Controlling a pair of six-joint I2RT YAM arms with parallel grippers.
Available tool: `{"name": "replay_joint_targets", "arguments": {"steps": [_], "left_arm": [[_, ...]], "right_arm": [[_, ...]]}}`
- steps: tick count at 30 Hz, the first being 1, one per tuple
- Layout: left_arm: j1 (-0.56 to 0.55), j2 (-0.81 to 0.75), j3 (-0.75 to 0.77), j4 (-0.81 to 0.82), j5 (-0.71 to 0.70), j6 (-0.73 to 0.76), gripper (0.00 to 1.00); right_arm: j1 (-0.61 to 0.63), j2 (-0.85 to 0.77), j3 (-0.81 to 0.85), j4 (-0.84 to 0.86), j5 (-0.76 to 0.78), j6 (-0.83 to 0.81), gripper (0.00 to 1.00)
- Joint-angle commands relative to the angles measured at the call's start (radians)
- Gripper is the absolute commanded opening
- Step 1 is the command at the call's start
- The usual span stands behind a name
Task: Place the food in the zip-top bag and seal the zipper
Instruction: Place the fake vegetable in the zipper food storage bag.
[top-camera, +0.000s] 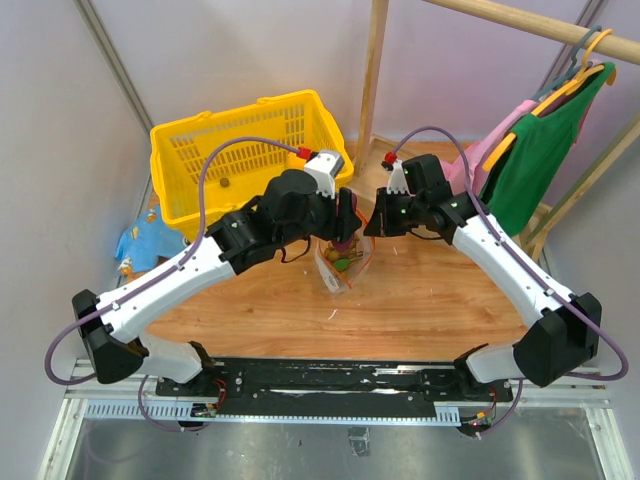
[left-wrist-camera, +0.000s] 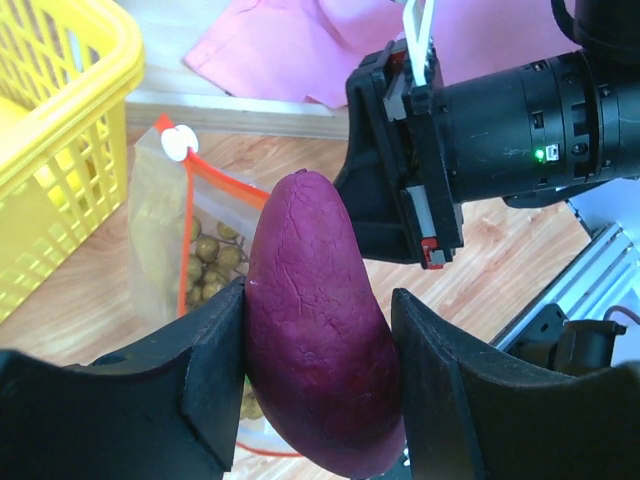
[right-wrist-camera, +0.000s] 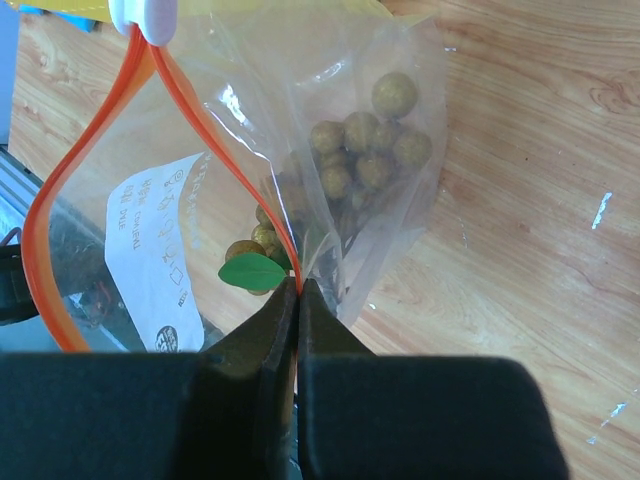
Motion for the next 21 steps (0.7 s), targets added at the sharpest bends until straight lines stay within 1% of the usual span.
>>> {"name": "replay_joint_targets", "arguments": {"steps": [1,4,10,15,18,21], "left_arm": [[-0.03,0.001,-0.058,0.095,0.0,0.032,0.4],[-0.036,0.018,-0.079,0.096,-0.041,0.034,0.43],[-0.036,0.043,-0.103,0.108,-0.084,0.028,0.55],[-0.036,0.064,-0.104,0.095,-0.09,0.027,0.67],[-0.035,0.062,-0.108,0.092,-0.1,0.029,0.77],[-0.036,0.06,-0.106,0.089,-0.111,0.034,0.82]], "right_arm": [[0.016,0.01,0.023,0.012,-0.012,0.012,0.01],[0.016,0.012,0.023,0.012,-0.012,0.013,0.01],[0.015,0.023,0.03,0.012,-0.017,0.008,0.0],[0.016,0.033,0.035,0.012,-0.02,0.007,0.01],[0.016,0.037,0.038,0.011,-0.019,0.004,0.0],[0.016,0.041,0.043,0.01,-0.019,0.005,0.01]]}}
